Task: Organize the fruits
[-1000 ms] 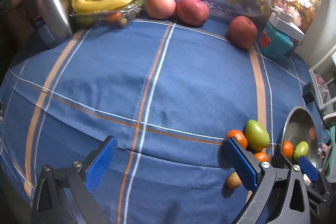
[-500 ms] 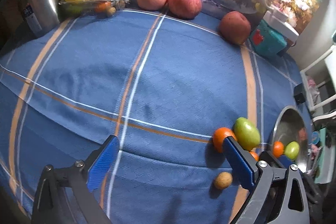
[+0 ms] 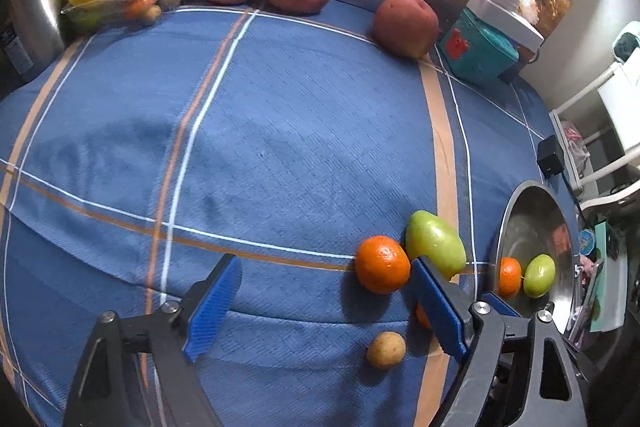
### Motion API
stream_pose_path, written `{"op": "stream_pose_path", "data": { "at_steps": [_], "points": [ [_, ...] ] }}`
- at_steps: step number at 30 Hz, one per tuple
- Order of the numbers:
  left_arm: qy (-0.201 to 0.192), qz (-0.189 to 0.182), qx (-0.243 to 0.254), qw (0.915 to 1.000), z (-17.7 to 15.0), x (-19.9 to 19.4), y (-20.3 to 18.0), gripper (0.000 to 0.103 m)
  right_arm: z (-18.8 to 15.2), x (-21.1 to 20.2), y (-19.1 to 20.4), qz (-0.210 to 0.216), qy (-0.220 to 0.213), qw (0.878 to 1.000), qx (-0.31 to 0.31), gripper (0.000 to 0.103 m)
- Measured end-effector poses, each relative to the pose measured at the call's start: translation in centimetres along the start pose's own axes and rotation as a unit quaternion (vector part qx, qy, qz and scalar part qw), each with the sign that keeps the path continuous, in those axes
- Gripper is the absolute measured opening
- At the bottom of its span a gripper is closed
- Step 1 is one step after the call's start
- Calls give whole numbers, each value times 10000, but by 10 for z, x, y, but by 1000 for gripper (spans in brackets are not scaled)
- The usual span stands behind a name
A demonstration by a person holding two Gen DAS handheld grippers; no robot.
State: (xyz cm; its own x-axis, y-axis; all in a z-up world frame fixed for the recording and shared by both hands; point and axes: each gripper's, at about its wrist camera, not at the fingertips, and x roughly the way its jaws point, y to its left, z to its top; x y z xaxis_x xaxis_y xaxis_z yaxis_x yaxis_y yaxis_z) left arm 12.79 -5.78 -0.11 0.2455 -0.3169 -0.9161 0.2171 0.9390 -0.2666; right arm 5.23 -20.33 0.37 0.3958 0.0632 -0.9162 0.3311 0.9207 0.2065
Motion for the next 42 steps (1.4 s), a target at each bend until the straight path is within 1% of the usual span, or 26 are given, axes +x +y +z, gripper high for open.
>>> {"op": "stream_pose_path", "data": {
  "at_steps": [7,8,9,11,18,22,25,29,32,36,40,42],
  "points": [
    [72,-5,42,10000,1,7,-3,88,-5,11,3,-48,113,9999,-48,55],
    [75,-8,50,10000,2,8,-4,87,-5,11,4,-64,116,9999,-68,55],
    [76,-22,63,9999,2,8,-5,83,-5,12,4,-66,115,9999,-83,55],
    [106,-58,88,9999,4,13,-9,80,-4,13,7,-75,121,9998,-126,55],
    [178,-97,99,9997,7,27,-21,77,-4,23,9,-50,267,9995,-139,53],
    [220,-230,42,9995,9,32,-22,76,-4,29,6,-16,352,9993,-84,53],
    [227,-258,54,9994,10,34,-23,75,-5,31,4,-6,400,9992,-56,53],
    [265,-401,90,9988,10,36,-27,63,-5,31,3,-2,396,9992,-45,52],
    [287,-482,119,9984,10,38,-32,57,-5,31,3,-15,401,9992,-53,53],
    [365,-720,45,9967,11,42,-34,45,-4,33,4,-24,405,9992,-63,53],
    [332,-828,-5,9960,11,42,-33,42,-4,33,5,-34,408,9991,-70,53],
    [348,-889,-37,9954,11,41,-32,38,-4,34,5,-37,411,9991,-71,53]
  ]
}}
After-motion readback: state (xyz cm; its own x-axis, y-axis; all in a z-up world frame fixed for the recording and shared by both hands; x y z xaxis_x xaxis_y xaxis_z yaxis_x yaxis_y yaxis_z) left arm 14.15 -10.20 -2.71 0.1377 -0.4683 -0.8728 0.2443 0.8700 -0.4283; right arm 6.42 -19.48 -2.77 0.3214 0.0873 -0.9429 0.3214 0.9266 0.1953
